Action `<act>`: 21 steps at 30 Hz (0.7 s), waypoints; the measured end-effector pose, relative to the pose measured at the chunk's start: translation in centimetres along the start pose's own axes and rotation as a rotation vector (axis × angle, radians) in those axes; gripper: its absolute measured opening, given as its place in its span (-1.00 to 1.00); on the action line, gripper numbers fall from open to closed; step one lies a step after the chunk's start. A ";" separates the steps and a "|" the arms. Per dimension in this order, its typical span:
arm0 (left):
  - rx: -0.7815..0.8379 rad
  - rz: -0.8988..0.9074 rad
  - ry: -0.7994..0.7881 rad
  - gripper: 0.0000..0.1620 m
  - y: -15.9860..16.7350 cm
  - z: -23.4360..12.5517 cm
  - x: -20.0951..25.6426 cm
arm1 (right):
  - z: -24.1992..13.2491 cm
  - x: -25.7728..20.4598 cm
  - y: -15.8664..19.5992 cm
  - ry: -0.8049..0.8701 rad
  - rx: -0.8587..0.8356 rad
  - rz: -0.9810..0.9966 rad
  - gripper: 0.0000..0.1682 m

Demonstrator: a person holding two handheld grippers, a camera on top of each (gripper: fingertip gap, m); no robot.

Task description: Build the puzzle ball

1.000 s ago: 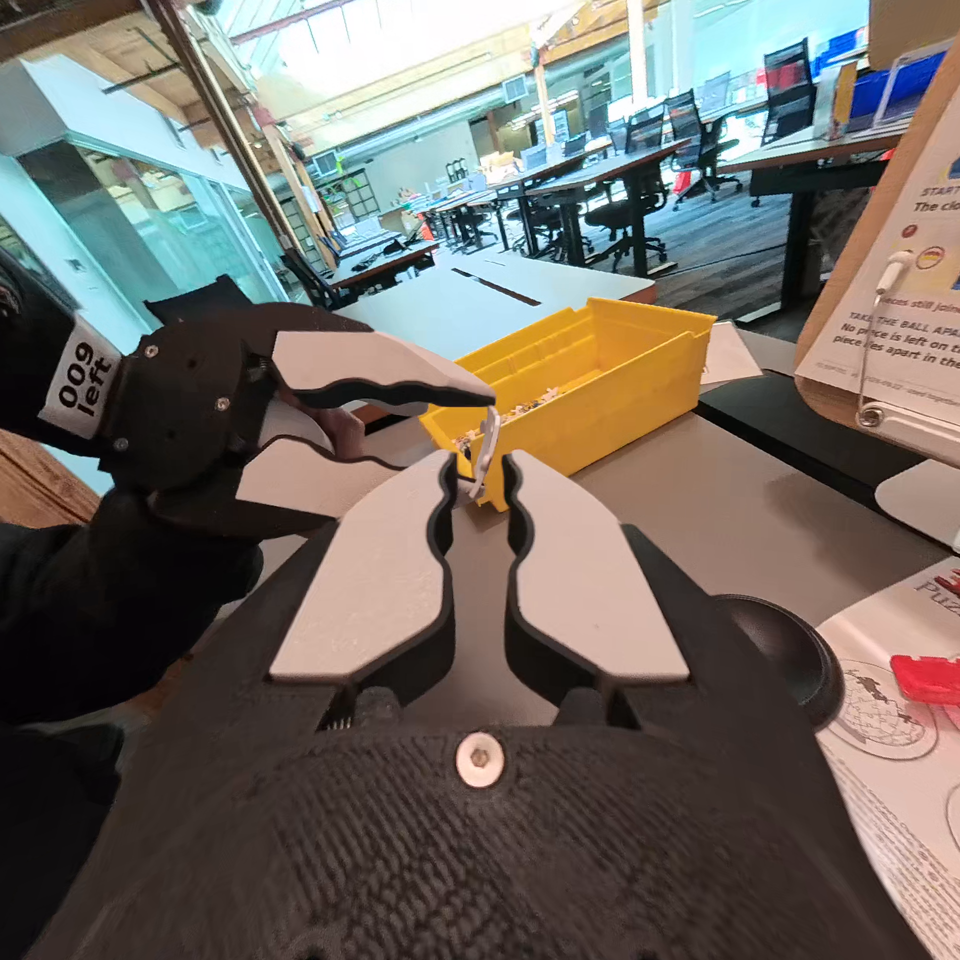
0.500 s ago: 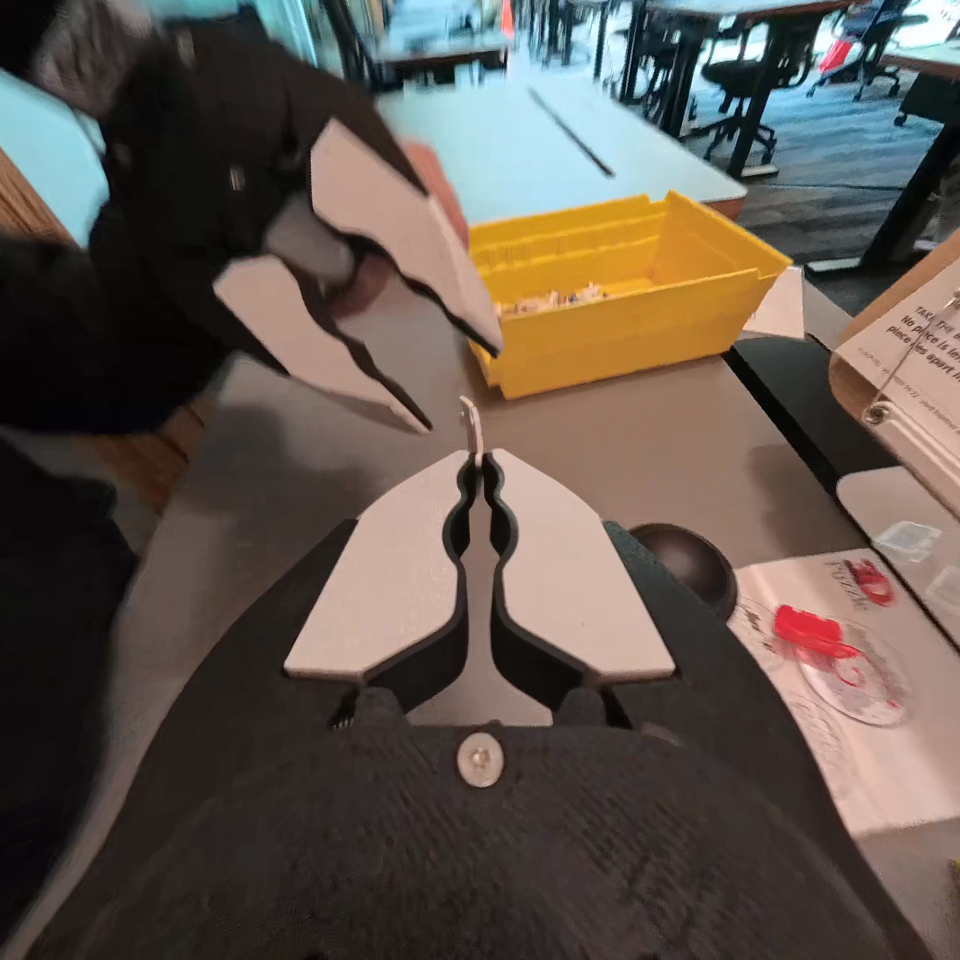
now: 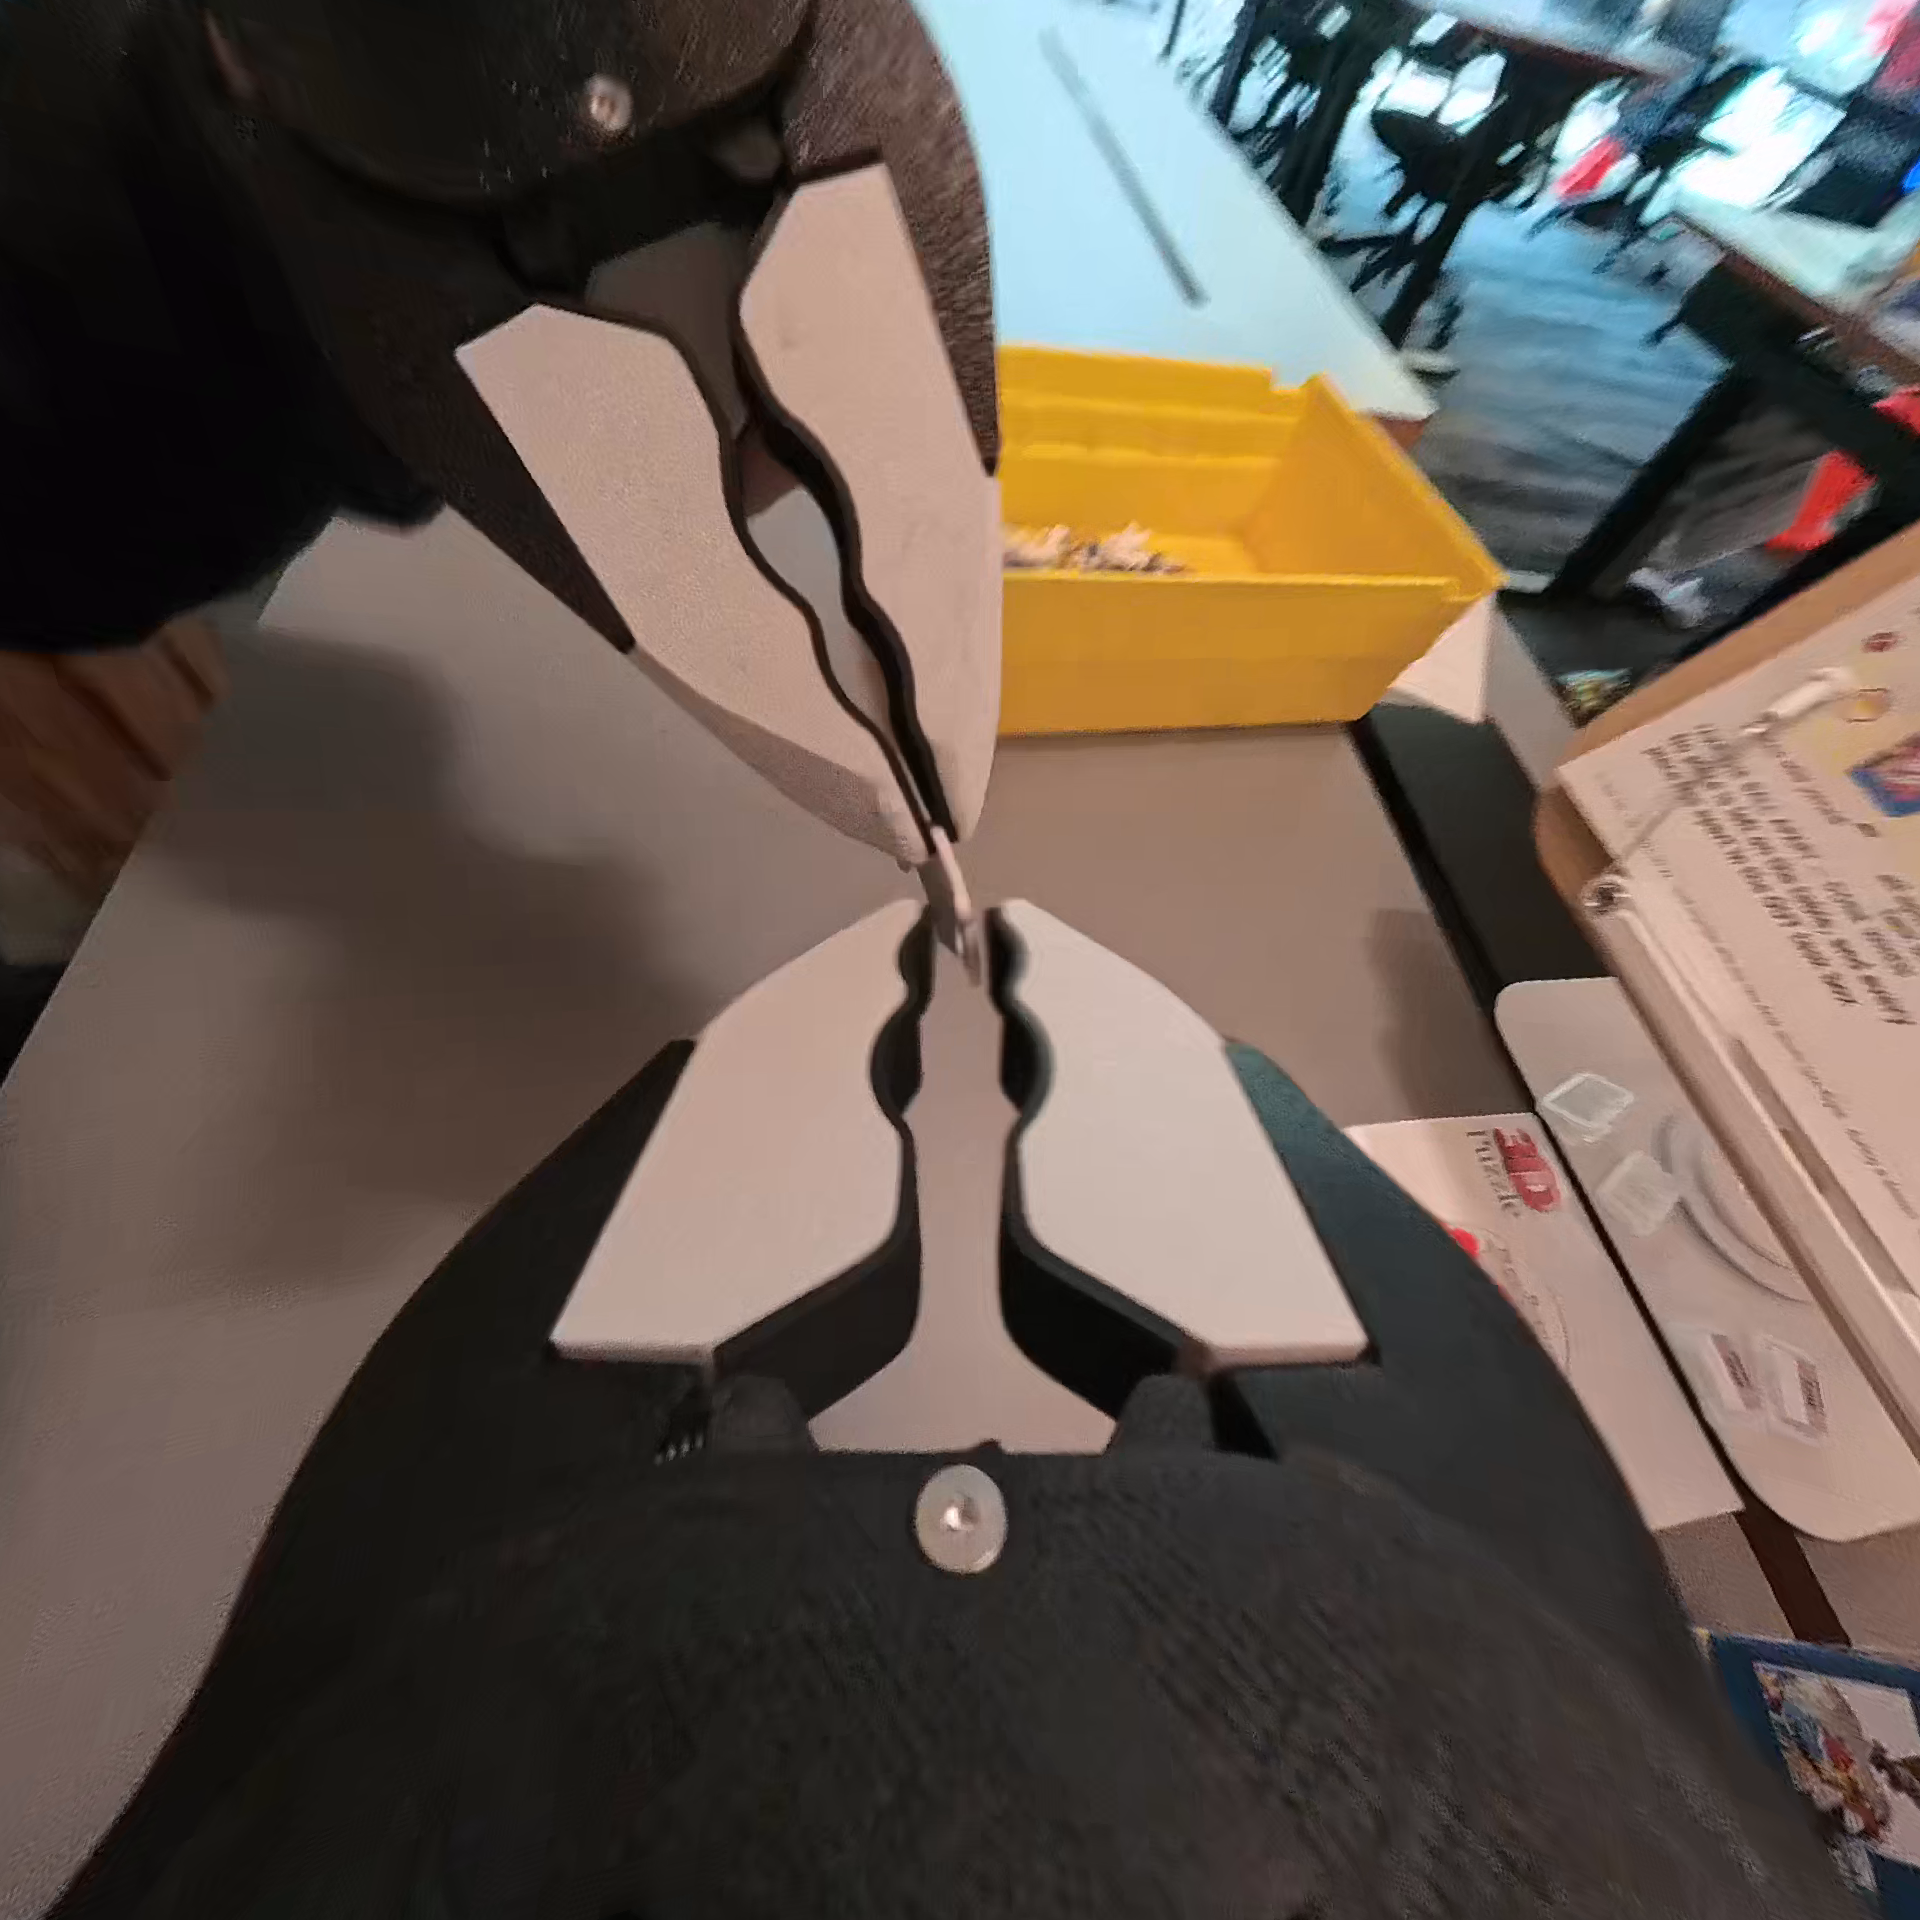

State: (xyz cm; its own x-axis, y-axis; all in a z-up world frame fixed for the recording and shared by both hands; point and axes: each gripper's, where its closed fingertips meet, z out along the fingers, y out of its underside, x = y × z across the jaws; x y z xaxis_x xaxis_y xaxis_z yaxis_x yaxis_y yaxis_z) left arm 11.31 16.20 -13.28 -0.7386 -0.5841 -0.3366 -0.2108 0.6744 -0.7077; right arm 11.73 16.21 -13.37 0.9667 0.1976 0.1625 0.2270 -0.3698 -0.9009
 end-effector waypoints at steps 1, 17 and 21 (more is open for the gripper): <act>0.051 -0.071 -0.026 -0.98 -0.4 -0.2 -0.8 | -0.2 0.6 -0.4 0.022 0.037 0.025 -0.71; 0.730 -0.625 -0.049 -0.99 -3.3 -3.1 -3.5 | -0.8 1.6 -4.0 -0.106 0.410 0.300 -0.94; 0.765 -0.662 -0.026 -0.98 -3.3 -3.2 -3.5 | -1.0 1.5 -4.1 -0.124 0.422 0.314 -1.00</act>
State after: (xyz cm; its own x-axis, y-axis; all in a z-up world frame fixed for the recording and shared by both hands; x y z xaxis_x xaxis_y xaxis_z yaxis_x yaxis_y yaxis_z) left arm 12.53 17.48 -7.76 -0.6055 -0.7518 0.2611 -0.0992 -0.2542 -0.9621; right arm 12.41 17.12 -9.08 0.9534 0.2516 -0.1662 -0.1622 -0.0369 -0.9861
